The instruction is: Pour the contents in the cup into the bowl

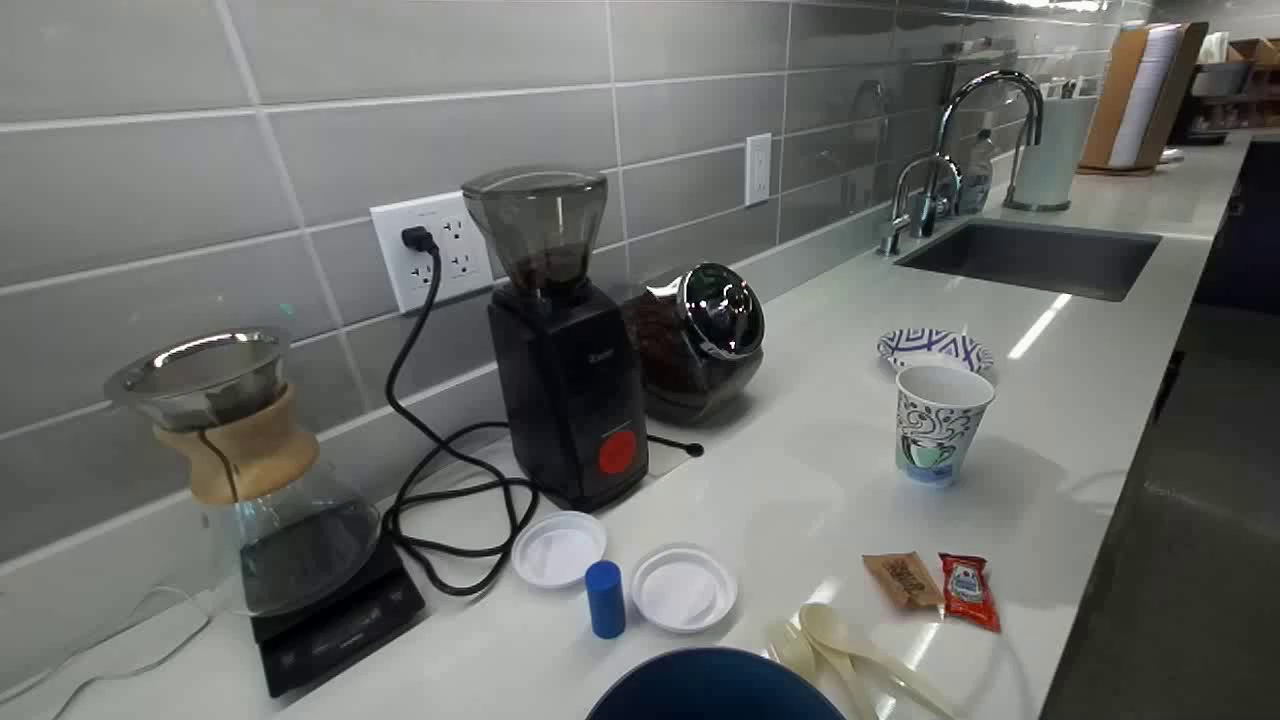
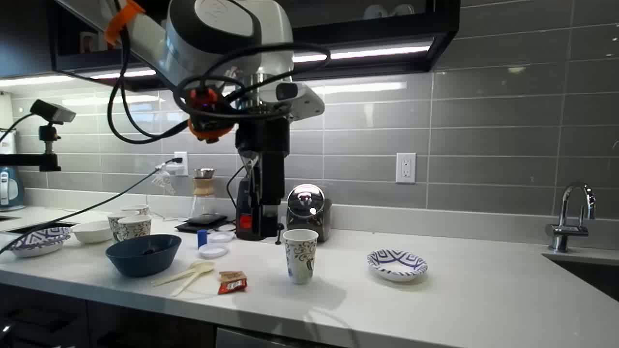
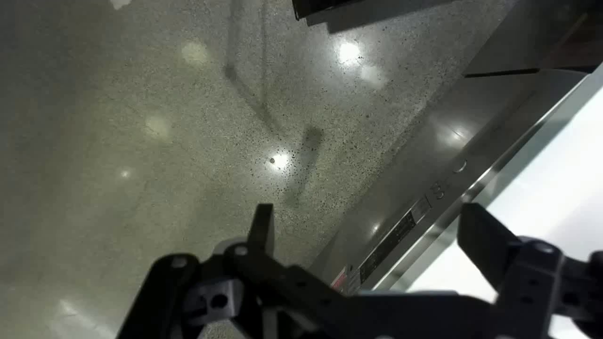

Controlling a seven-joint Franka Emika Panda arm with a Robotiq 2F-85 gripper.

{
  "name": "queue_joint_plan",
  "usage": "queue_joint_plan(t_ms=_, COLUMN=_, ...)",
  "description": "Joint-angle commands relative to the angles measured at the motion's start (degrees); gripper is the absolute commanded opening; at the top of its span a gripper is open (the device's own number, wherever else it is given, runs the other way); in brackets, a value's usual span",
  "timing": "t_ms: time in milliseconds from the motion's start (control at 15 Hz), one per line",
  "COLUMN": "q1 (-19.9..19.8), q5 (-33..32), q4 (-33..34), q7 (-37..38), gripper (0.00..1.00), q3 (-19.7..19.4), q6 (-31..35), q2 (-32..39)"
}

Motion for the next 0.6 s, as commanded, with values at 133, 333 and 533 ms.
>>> queue_joint_plan(t_ms=133, q1=1.22, q5=-0.44, q4=0.12, q7=0.39, gripper=1.0, q3=-1.1, q6=-0.22, q2=0.05)
queue_joint_plan(t_ms=333, q1=1.22, q5=-0.44, q4=0.12, q7=0.39, gripper=1.0, q3=-1.1, q6=-0.22, q2=0.05)
queue_joint_plan(t_ms=533, q1=4.88, q5=0.98, q4=1.13, q7=-3.21, gripper=1.0, q3=-0.31, q6=8.4, q2=3.72)
